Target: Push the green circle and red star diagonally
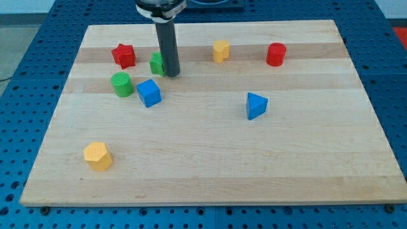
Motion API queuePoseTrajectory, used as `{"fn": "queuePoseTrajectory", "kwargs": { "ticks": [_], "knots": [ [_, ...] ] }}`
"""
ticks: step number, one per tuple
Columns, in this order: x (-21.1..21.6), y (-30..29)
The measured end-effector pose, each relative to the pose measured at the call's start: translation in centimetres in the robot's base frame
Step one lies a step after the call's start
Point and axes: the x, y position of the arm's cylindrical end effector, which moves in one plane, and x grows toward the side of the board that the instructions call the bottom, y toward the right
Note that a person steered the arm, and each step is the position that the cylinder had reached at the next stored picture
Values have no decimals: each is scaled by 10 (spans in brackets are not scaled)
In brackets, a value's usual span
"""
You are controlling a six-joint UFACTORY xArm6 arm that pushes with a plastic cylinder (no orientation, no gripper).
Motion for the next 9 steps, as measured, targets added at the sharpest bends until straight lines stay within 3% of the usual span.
{"fn": "queuePoseTrajectory", "kwargs": {
  "ticks": [1,3,5,6,8,9],
  "knots": [
    [36,-19],
    [40,-98],
    [95,-152],
    [95,-185],
    [87,-133],
    [90,-135]
  ]
}}
